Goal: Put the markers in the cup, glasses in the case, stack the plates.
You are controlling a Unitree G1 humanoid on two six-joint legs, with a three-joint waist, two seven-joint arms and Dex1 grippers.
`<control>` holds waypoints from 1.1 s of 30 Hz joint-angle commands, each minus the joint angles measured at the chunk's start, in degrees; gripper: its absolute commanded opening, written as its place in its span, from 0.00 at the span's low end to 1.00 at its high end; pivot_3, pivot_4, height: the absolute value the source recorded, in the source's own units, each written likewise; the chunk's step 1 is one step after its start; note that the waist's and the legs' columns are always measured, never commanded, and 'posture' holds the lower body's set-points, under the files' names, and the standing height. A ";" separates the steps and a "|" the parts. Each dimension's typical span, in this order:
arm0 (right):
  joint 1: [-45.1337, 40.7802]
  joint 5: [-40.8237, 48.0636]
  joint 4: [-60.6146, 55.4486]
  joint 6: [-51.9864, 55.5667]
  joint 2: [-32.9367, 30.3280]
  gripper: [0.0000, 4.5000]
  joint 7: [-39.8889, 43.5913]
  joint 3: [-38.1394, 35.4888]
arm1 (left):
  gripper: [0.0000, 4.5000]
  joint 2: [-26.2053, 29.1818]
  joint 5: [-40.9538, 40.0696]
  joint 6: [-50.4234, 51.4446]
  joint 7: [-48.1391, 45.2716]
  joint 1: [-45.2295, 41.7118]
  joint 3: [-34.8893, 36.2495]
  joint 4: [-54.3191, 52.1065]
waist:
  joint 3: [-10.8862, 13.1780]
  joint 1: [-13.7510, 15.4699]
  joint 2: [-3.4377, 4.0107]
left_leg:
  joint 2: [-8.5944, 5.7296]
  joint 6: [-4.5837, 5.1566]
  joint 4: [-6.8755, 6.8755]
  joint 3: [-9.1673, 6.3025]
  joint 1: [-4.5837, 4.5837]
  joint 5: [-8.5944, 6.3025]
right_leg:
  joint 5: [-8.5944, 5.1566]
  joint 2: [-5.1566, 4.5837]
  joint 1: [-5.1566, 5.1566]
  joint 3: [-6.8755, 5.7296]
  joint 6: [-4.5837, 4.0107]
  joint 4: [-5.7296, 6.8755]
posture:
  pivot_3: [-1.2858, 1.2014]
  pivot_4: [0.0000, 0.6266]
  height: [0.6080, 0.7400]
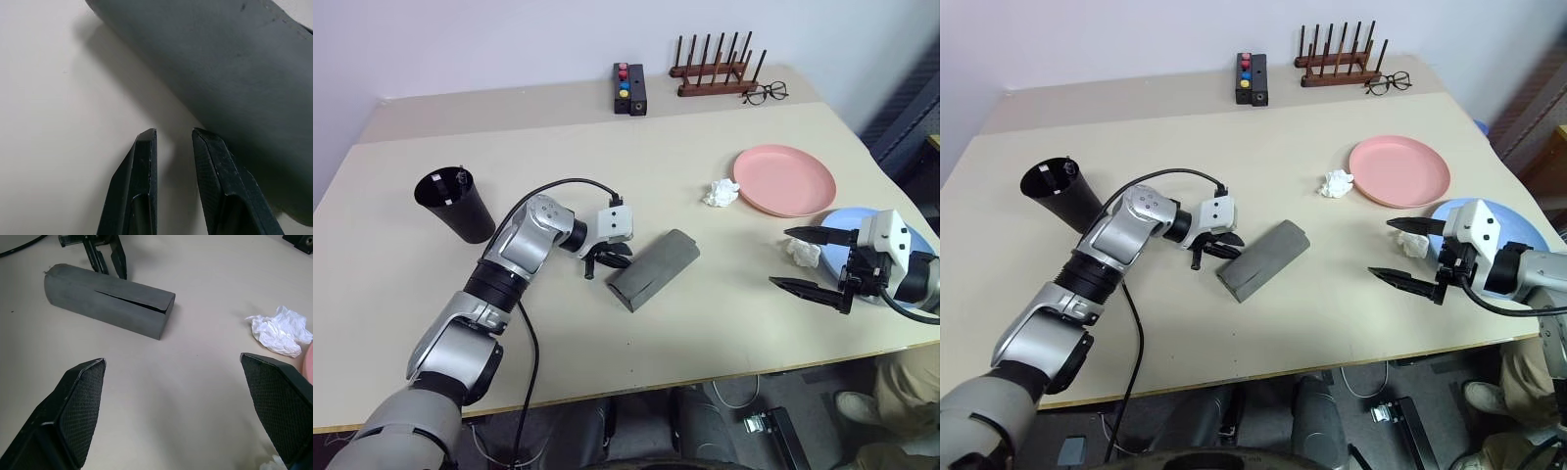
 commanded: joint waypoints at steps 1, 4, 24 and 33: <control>-1.05 0.32 -1.12 -0.19 -0.19 1.00 -0.56 -1.41 | 0.25 -0.22 -1.24 -0.65 2.21 -3.52 2.69 -0.11 | 0.01 0.00 -0.01 | 0.00 0.00 0.00 0.00 0.00 0.00 | 0.00 0.00 0.00 0.00 0.00 0.00 | 0.52 0.24 1.00; -1.36 -0.15 -0.80 -0.01 0.10 1.00 -2.05 -1.62 | 0.25 -0.21 -1.91 -1.89 4.25 -4.83 4.15 0.72 | 0.00 -0.03 -0.01 | 0.00 0.00 0.00 0.00 0.00 0.00 | 0.00 0.00 0.00 0.00 0.00 0.00 | 0.52 0.24 1.00; 2.00 -4.49 1.14 0.75 -0.45 1.00 -12.14 -7.39 | 0.37 -3.33 -21.32 -3.06 8.34 8.67 17.04 -14.91 | -0.04 -0.06 0.07 | 0.00 0.00 -0.04 0.01 0.01 0.00 | 0.00 -0.01 -0.02 0.02 -0.01 -0.01 | 0.52 0.24 1.00; 6.04 -6.13 3.84 3.77 -2.76 1.00 -12.45 -12.14 | 0.99 1.16 -25.24 -0.57 4.32 14.03 15.30 -23.06 | -0.05 -0.01 0.08 | 0.00 0.00 -0.01 0.01 0.06 0.00 | 0.00 -0.01 0.07 0.03 -0.01 -0.03 | 0.52 0.24 1.00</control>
